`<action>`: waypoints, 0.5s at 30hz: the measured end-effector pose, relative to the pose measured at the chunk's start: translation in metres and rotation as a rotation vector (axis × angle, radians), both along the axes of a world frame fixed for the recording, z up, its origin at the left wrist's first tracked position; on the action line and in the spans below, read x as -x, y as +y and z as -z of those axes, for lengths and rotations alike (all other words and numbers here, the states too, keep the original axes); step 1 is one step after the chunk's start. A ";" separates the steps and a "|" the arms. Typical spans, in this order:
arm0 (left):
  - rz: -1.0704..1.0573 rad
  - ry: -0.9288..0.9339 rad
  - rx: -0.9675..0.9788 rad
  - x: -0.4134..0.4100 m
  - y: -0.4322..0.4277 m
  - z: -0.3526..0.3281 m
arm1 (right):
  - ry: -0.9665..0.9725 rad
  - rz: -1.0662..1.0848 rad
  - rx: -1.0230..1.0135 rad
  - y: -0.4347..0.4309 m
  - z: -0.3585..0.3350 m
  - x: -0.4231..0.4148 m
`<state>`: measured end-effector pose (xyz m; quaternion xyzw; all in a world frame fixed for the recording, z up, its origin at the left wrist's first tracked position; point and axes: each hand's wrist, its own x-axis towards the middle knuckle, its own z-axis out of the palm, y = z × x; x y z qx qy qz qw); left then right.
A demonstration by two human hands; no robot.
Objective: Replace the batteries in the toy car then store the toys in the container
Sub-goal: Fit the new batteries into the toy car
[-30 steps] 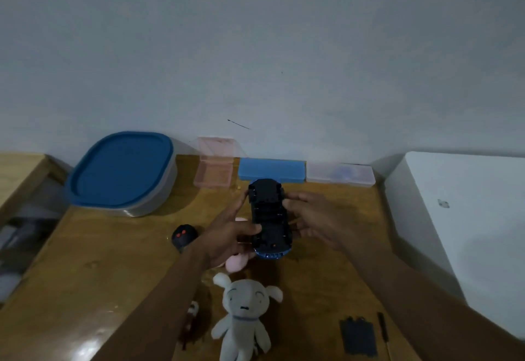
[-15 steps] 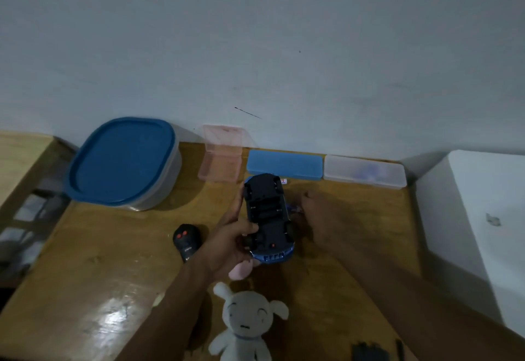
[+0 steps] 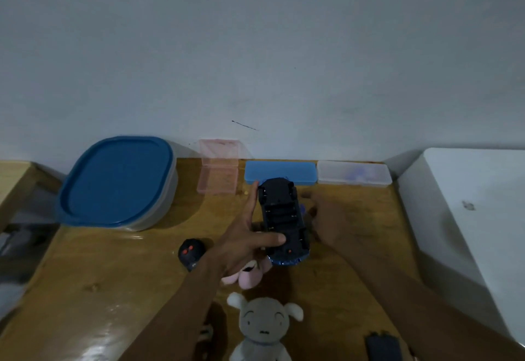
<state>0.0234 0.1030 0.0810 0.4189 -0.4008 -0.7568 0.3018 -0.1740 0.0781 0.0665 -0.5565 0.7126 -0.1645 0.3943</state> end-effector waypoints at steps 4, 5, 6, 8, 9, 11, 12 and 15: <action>0.039 -0.028 0.004 -0.008 -0.002 -0.004 | -0.218 0.228 0.040 0.010 -0.028 0.004; 0.060 -0.033 0.018 -0.008 -0.001 -0.006 | -0.319 0.315 0.027 0.013 -0.031 0.003; 0.065 -0.032 0.027 -0.008 0.000 -0.005 | -0.430 0.396 0.028 0.018 -0.033 0.002; 0.070 -0.023 0.041 -0.009 0.001 -0.003 | -0.595 0.510 0.058 0.024 -0.042 -0.004; 0.074 -0.024 0.052 -0.009 0.002 -0.003 | -0.648 0.547 0.083 0.027 -0.045 -0.009; 0.087 -0.055 0.099 -0.009 0.004 -0.002 | -0.713 0.577 0.126 0.033 -0.052 -0.016; 0.092 -0.081 0.132 -0.009 0.005 -0.003 | -0.722 0.589 0.138 0.037 -0.054 -0.019; 0.100 -0.159 0.224 -0.010 0.009 -0.007 | -0.671 0.597 0.202 0.045 -0.059 -0.023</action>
